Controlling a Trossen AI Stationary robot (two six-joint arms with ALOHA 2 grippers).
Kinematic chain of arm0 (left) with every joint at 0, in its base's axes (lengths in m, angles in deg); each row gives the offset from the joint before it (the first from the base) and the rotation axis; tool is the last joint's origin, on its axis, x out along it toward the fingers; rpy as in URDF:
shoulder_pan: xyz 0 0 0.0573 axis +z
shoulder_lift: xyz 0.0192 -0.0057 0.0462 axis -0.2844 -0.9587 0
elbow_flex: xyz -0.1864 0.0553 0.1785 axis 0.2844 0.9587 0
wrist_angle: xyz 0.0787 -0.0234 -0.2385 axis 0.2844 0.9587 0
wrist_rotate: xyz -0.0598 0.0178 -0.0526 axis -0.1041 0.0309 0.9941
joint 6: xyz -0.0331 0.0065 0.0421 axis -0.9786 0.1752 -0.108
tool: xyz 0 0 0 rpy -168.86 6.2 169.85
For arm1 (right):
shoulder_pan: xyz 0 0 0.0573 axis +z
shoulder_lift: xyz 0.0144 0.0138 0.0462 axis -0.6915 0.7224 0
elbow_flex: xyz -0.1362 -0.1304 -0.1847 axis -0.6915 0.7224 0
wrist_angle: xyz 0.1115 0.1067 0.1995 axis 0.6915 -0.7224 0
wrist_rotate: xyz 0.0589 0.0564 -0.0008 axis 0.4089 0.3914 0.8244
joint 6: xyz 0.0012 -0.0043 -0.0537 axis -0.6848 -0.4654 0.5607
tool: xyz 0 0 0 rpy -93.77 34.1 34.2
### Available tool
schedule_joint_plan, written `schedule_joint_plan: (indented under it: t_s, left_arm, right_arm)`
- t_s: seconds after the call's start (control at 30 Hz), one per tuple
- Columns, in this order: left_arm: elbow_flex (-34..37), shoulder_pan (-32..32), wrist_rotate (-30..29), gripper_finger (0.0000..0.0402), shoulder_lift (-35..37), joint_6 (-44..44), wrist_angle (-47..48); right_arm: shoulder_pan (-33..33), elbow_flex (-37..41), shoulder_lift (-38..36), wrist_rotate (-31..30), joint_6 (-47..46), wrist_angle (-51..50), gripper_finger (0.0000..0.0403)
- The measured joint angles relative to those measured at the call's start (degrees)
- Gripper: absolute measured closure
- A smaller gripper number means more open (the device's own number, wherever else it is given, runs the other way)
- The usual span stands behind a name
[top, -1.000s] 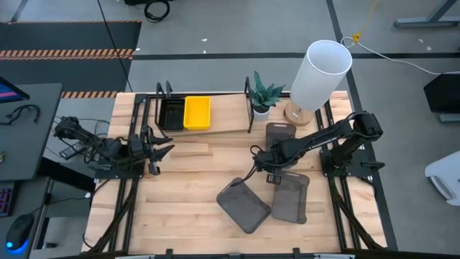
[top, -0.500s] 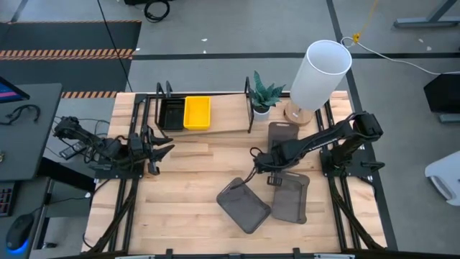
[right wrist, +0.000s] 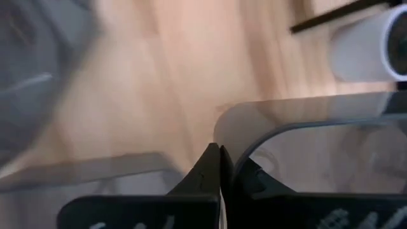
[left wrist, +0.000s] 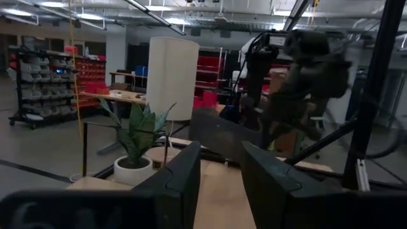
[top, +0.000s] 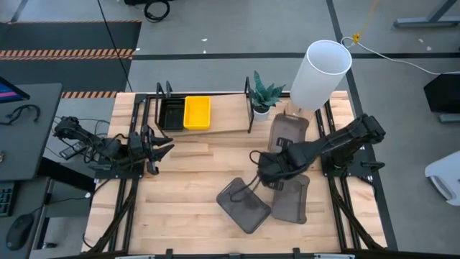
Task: Stack baskets on shelf by color
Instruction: Stack the top black bin on top of the bottom right black bin
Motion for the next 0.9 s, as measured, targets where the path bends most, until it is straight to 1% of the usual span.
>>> schedule_joint_plan:
  t_s: [0.1,0.23,0.5,0.63,0.73,0.9]
  left_arm:
    - [0.0,-0.24,-0.01,0.0285,0.0,-1.16,0.03]
    - [0.0,-1.27,0.18,0.0285,0.0,-1.96,0.02]
    - [0.0,-1.79,0.2,0.0285,0.0,-5.96,-0.78]
    - [0.0,-1.7,0.2,0.0285,-0.02,-6.3,-2.07]
    - [-0.02,-1.68,0.2,0.0285,-0.04,-6.24,-3.04]
    - [-0.02,-1.68,-0.04,0.0285,-0.43,-5.02,-4.6]
  right_arm:
    - [3.23,-2.33,0.0,2.67,-3.09,-0.6,0.04]
    - [8.78,-3.43,0.0,5.37,-9.03,-0.66,0.04]
    - [19.46,-3.61,0.44,5.59,-25.23,0.61,0.04]
    - [22.46,-3.66,2.36,5.89,-27.6,4.93,0.04]
    - [23.24,-3.75,4.57,7.63,-28.08,7.16,0.04]
    - [23.53,-3.76,8.85,9.21,-29.82,7.0,0.04]
